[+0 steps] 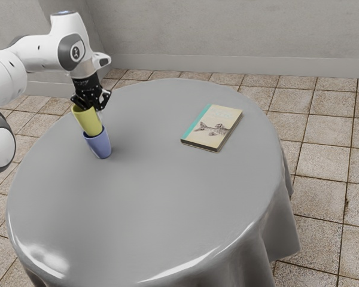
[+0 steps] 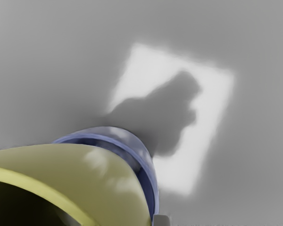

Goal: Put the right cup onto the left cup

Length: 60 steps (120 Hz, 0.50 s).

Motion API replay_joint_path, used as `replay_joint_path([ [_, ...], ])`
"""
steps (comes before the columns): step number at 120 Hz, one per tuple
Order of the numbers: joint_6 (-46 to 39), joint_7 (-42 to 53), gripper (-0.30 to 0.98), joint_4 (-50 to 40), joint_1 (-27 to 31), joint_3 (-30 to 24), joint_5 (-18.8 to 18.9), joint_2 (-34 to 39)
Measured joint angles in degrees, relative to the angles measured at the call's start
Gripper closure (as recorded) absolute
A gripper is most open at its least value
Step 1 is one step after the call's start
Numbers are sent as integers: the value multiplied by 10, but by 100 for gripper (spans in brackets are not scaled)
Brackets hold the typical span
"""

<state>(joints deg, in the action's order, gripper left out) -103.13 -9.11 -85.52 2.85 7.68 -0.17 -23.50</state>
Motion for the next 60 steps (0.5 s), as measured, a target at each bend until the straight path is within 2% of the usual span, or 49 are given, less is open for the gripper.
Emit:
replay_joint_path([
  [20,-2,-1,77,-3,2,0,-1,-2],
  [41,-3,0,39,-3,4,0,-4,-2],
  [60,-2,0,19,-1,4,0,-5,0],
])
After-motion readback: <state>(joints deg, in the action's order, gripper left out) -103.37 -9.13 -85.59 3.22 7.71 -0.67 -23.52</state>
